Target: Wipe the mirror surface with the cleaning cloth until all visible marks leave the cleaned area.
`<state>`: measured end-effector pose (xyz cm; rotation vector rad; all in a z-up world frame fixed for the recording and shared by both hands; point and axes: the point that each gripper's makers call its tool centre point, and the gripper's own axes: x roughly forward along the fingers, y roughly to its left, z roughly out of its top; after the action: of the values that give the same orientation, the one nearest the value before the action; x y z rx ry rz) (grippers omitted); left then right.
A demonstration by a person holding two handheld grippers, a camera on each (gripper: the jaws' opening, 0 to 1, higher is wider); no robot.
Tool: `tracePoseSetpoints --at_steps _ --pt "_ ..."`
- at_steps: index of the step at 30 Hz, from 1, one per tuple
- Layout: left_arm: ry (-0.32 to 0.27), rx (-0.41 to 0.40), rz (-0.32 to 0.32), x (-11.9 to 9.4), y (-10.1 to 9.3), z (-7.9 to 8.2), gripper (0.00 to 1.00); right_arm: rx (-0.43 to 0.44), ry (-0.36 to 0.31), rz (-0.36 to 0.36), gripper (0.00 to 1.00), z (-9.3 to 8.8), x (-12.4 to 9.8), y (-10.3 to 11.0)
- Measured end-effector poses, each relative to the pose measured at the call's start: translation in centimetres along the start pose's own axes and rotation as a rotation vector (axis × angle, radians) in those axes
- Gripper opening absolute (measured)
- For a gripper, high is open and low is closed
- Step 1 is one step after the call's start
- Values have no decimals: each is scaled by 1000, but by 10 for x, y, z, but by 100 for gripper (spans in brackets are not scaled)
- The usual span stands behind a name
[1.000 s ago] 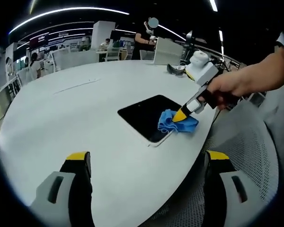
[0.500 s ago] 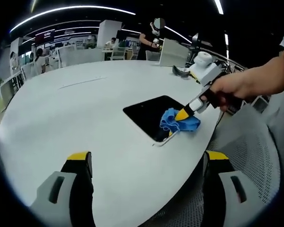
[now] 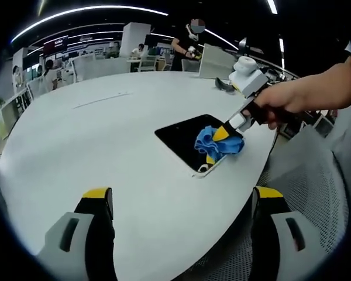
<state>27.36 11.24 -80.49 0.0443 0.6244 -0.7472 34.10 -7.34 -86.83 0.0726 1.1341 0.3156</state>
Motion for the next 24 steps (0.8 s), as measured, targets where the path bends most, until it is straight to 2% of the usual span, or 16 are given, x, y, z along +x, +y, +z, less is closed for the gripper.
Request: tracePoseSetpoints --at_steps 5,12,15,24 --pt "-22 -39 -15 -1 -2 5 96 0 -3 -7 3 8 4 -2" --pt "-36 -47 -3 -1 1 6 99 27 -8 -10 3 19 8 -5" --pt "-60 -31 0 -2 1 11 99 20 -10 -17 3 23 11 -6" --pt "-48 -28 -1 -1 1 9 99 -3 6 -23 2 33 15 -9"
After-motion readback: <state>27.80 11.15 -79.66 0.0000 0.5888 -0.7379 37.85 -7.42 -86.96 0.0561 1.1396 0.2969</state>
